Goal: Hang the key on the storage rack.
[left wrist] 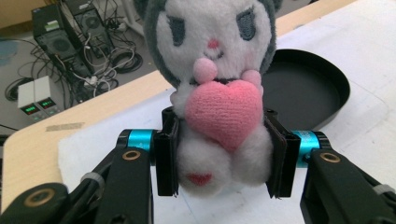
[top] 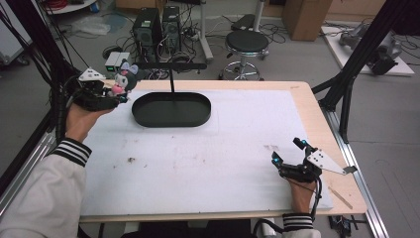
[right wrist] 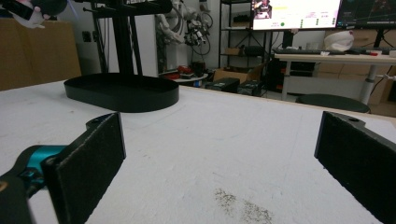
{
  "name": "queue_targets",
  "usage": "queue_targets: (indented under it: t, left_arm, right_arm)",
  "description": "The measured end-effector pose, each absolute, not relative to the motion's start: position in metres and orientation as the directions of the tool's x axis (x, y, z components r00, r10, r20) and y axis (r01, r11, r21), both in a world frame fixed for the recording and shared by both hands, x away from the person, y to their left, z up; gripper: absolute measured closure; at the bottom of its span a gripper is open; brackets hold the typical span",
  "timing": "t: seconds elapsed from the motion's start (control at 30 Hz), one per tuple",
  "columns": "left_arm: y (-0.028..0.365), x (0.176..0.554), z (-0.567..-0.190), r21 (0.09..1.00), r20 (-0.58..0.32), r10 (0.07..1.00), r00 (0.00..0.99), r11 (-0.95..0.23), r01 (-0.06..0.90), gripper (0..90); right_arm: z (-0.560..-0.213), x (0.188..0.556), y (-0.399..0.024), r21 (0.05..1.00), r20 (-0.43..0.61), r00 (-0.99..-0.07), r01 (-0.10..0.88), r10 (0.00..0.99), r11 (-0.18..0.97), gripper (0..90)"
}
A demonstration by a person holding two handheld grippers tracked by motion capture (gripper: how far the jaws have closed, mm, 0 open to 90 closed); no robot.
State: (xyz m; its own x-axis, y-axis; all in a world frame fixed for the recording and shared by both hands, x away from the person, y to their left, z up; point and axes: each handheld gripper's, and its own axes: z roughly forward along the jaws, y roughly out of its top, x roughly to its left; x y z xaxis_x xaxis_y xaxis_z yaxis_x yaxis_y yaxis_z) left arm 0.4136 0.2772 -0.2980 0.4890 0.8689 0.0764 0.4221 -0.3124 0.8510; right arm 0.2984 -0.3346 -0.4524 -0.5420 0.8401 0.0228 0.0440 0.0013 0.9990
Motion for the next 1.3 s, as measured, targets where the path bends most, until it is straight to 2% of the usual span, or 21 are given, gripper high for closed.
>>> queue_targets:
  t: [0.43,1.3]
  left_arm:
    - [0.272,0.429,-0.282,0.847,0.097,0.877,0.471,-0.321,0.424,55.4]
    - [0.267,0.445,-0.292,0.841,0.076,0.889,0.452,-0.300,0.449,55.4]
  right_arm:
    - [-0.452,0.298,-0.335,0.999,0.022,-0.542,0.044,0.840,0.002,0.8]
    - [-0.452,0.298,-0.334,0.999,0.025,-0.543,0.049,0.839,0.002,0.8]
